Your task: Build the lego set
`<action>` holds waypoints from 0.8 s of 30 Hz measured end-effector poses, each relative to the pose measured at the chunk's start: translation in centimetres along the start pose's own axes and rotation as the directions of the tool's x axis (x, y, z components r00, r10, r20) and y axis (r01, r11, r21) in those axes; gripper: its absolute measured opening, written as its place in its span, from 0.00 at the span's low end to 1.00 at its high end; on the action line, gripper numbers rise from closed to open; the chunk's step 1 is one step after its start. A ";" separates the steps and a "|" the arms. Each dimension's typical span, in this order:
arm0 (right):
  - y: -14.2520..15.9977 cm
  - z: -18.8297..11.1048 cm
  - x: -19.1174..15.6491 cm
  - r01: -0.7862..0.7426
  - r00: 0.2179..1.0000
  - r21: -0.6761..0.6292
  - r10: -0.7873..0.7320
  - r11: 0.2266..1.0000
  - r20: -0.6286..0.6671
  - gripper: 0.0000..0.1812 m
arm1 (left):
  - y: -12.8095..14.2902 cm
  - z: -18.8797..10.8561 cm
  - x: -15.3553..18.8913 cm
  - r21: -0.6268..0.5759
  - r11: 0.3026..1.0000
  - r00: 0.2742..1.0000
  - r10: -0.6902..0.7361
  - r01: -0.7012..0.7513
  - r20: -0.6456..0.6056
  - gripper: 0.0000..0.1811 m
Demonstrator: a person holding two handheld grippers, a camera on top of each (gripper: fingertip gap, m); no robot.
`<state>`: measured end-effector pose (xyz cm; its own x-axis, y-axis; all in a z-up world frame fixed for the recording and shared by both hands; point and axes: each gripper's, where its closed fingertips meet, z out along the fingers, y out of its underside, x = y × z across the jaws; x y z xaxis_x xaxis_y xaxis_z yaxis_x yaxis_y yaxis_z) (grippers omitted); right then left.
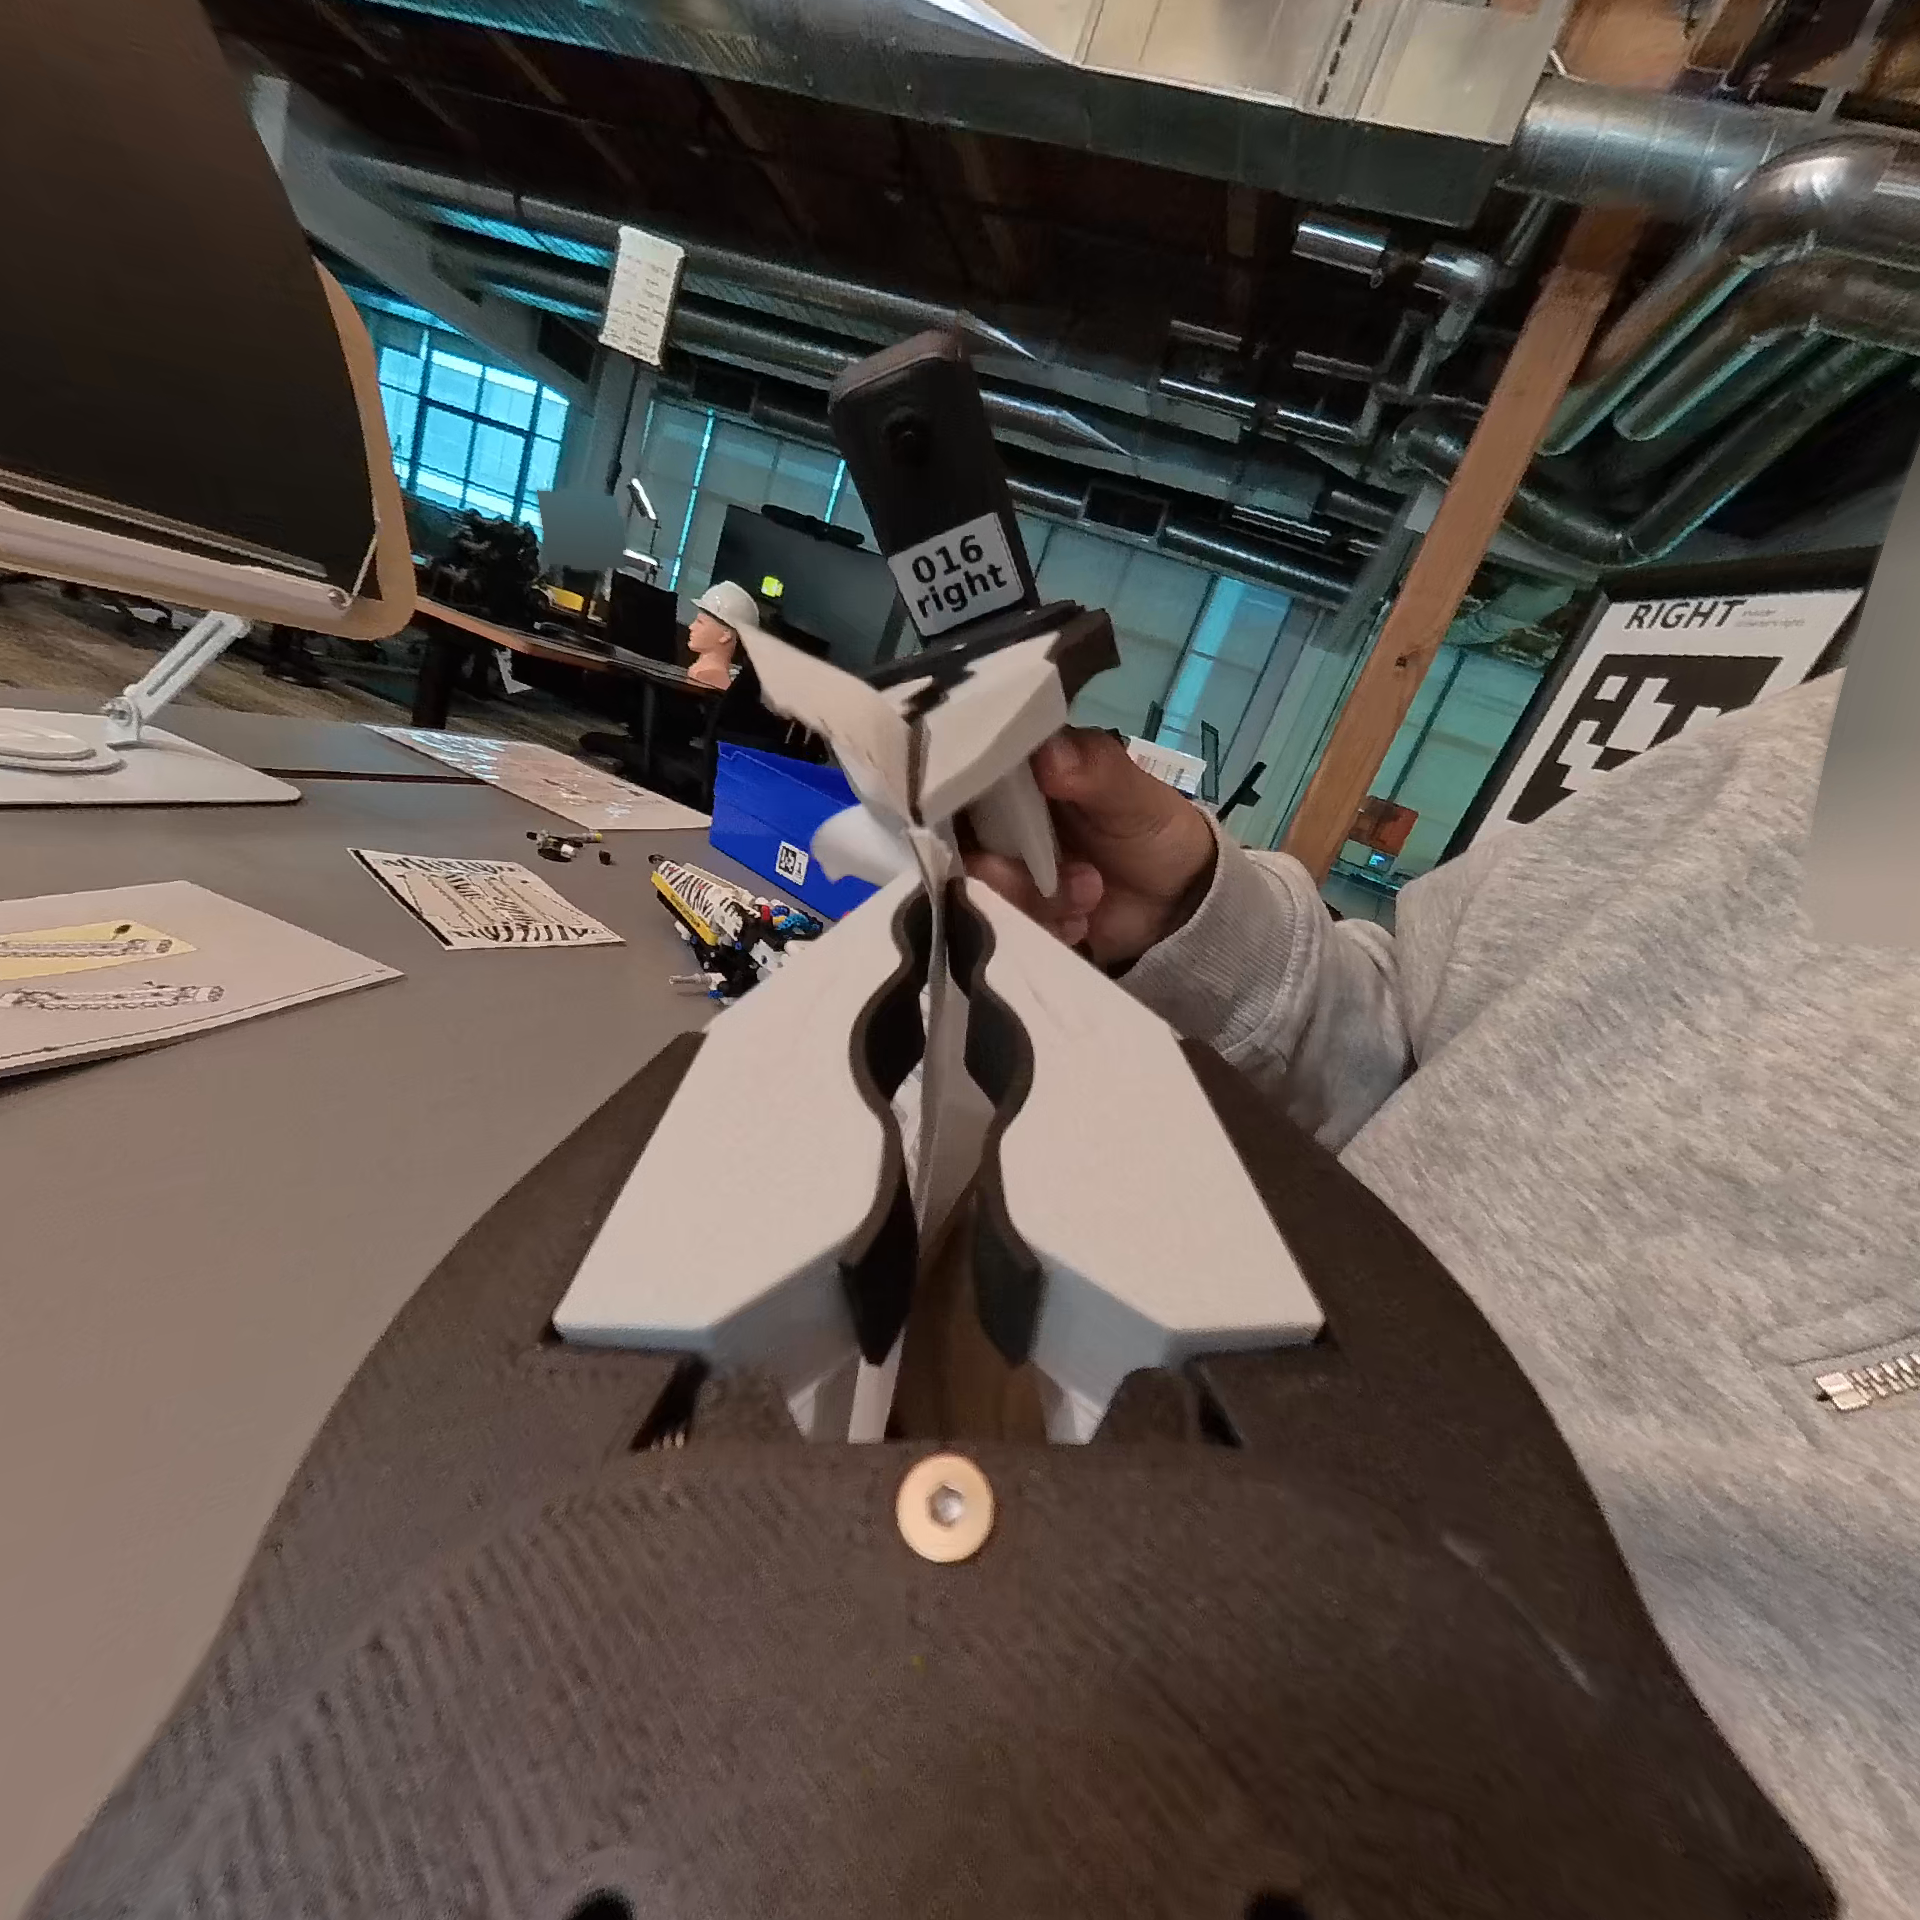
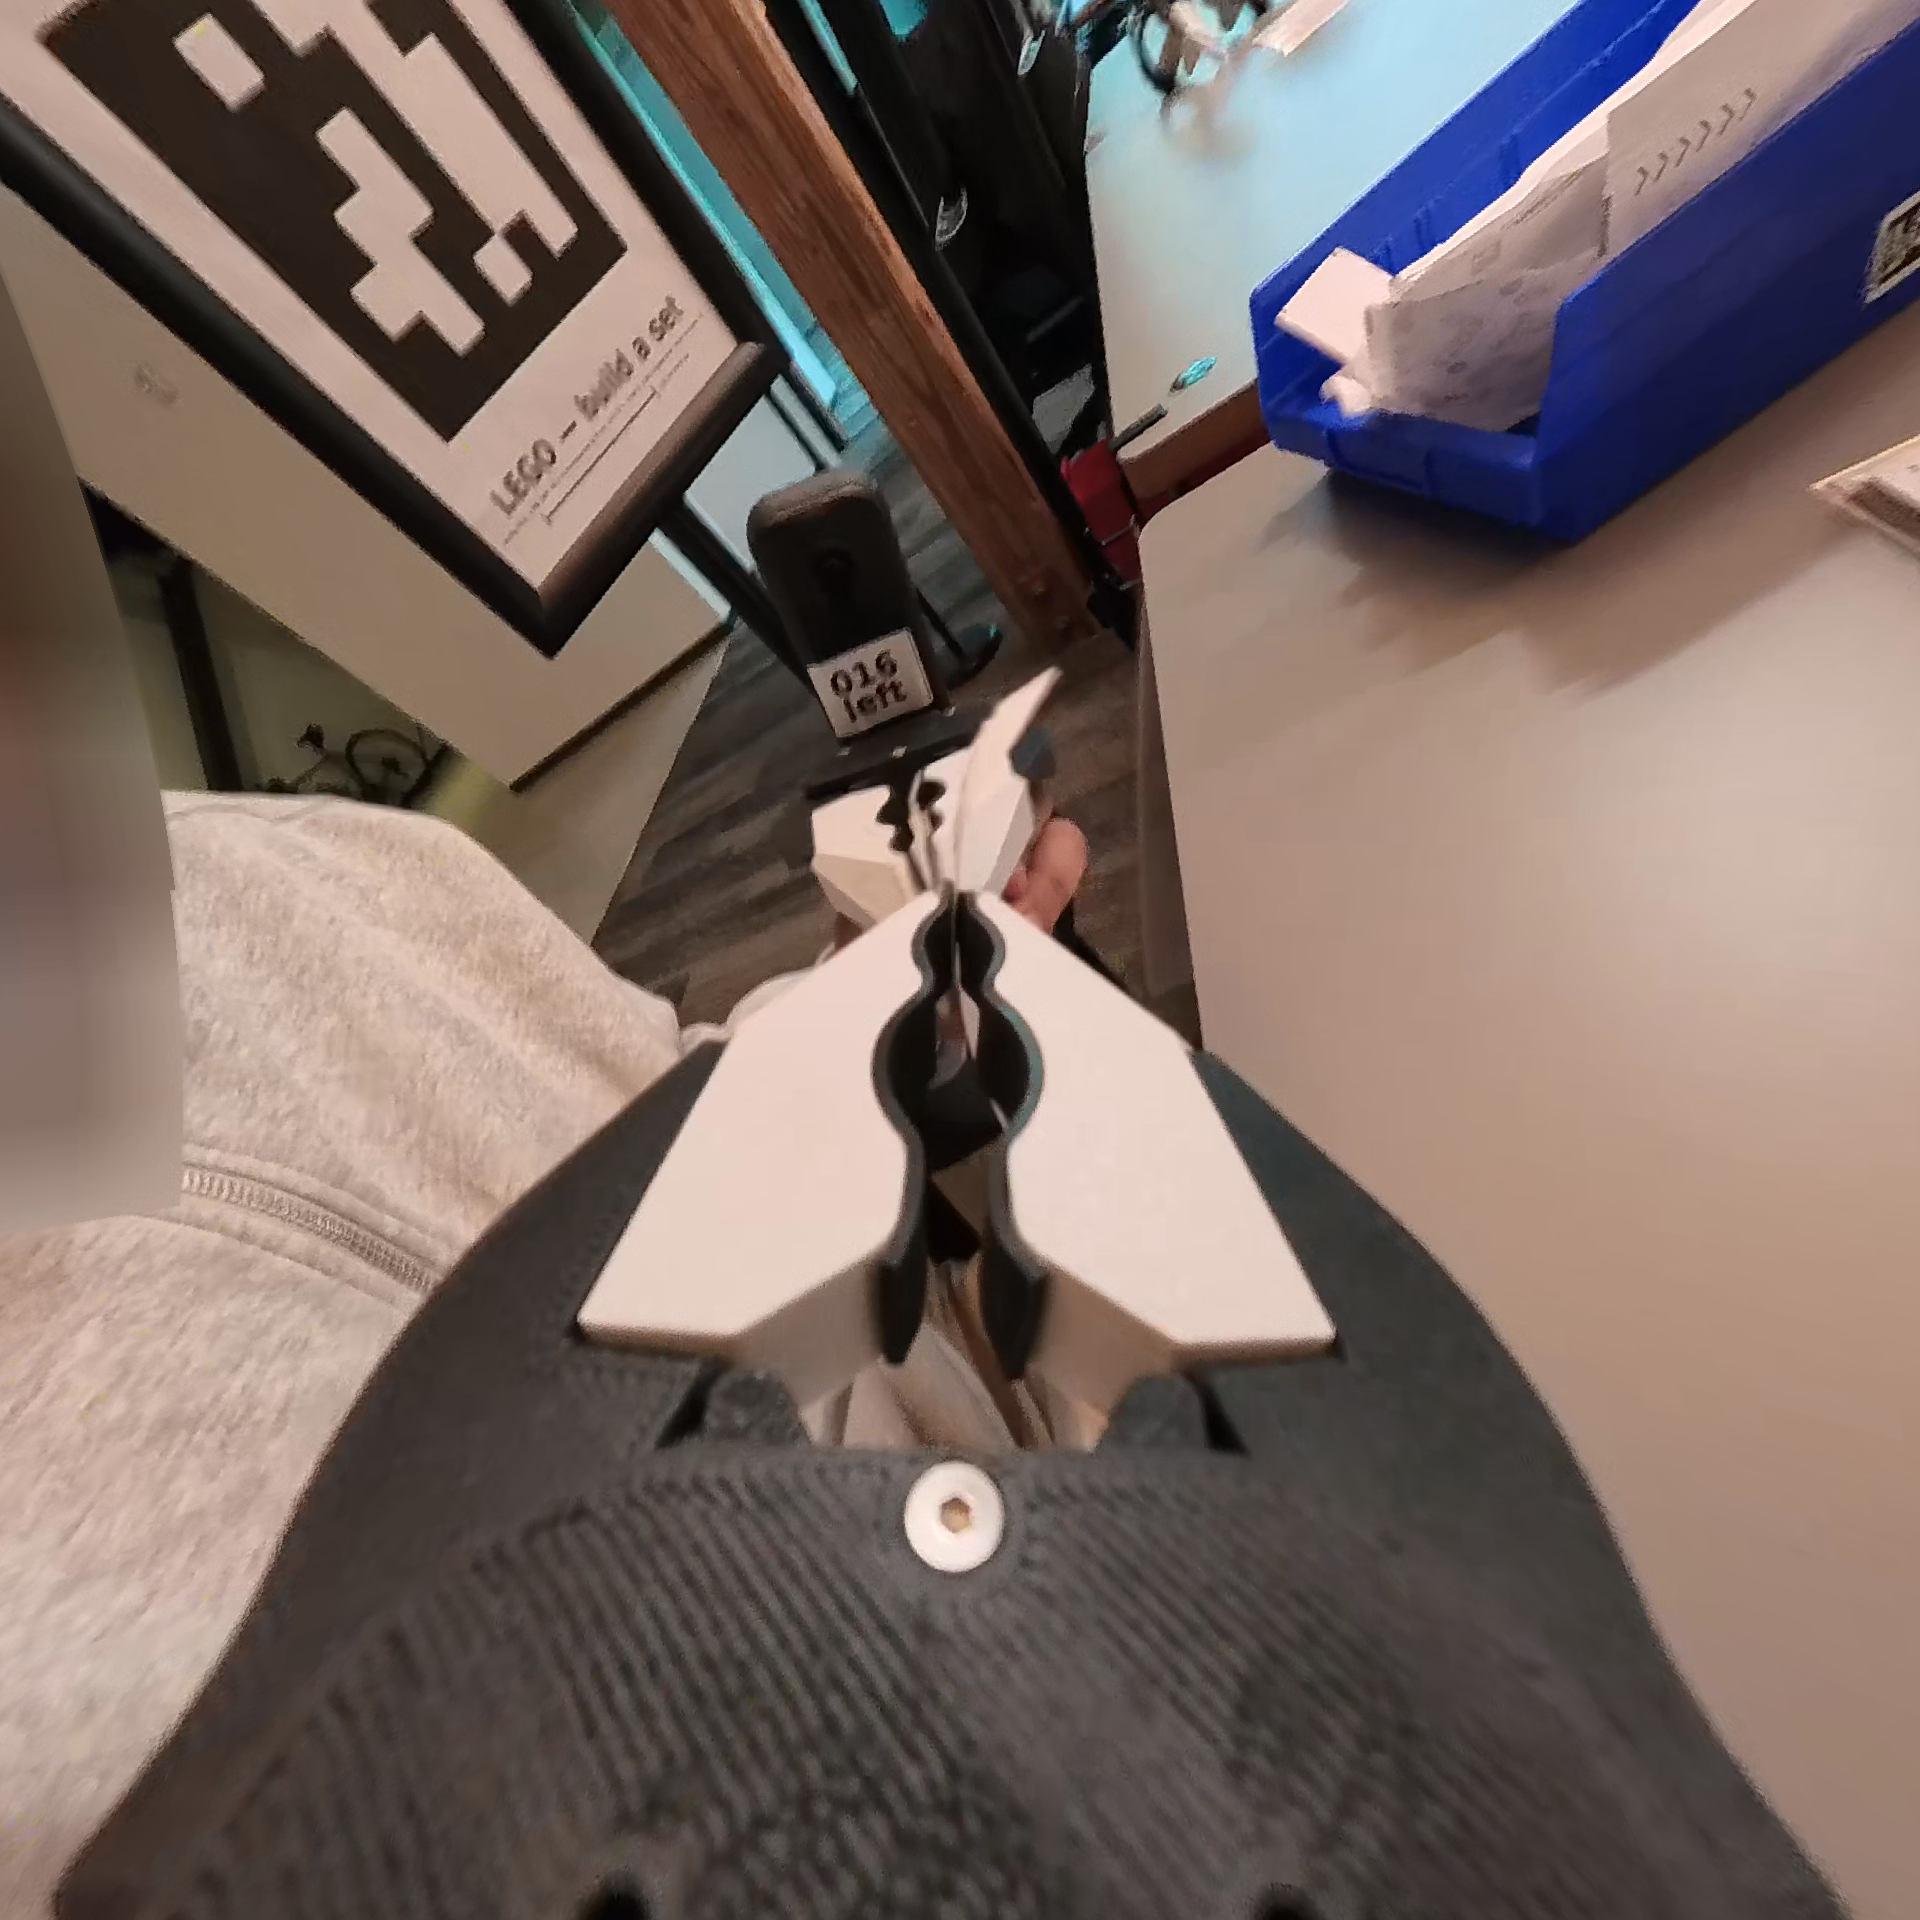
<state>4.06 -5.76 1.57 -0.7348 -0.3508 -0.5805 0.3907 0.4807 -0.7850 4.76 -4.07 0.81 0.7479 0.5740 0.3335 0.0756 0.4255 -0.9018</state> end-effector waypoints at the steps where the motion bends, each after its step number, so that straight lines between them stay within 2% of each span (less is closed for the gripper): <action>1: -0.4 -0.3 0.2 0.002 1.000 0.027 -0.002 1.000 -0.007 0.00 | 0.0 0.0 0.1 0.001 1.000 1.000 0.000 0.000 -0.005 0.00; 8: -0.6 -1.0 0.3 0.056 0.997 0.030 -0.054 0.998 -0.051 0.00 | 0.2 -0.2 -0.4 0.009 1.000 1.000 -0.026 0.026 -0.014 0.00; 11: -1.6 -1.8 -0.5 0.101 0.994 0.064 -0.099 0.993 -0.034 0.09 | 0.1 -0.5 -0.4 0.014 0.999 0.999 -0.030 0.030 -0.025 0.00; 16: -0.4 -1.8 0.6 0.218 0.963 -0.092 -0.229 0.972 -0.144 0.24 | 0.1 -0.8 -0.3 0.012 0.999 0.998 -0.045 0.045 -0.052 0.00; 20: 0.8 -1.3 1.6 0.268 0.926 -0.253 -0.321 0.930 -0.197 0.26 | 0.5 -0.7 0.4 -0.017 0.999 0.994 -0.053 0.052 -0.099 0.00; 24: 1.1 -0.8 1.2 0.262 0.933 -0.345 -0.328 0.901 -0.148 0.27 | 0.7 -0.7 0.7 -0.044 0.997 0.990 -0.068 0.063 -0.124 0.00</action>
<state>3.13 -5.00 0.12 -0.8956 -0.3663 -0.2525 -0.0317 0.6187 -0.7850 5.79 -3.79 0.21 0.8169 0.4526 0.3576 0.1517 0.4295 -0.8902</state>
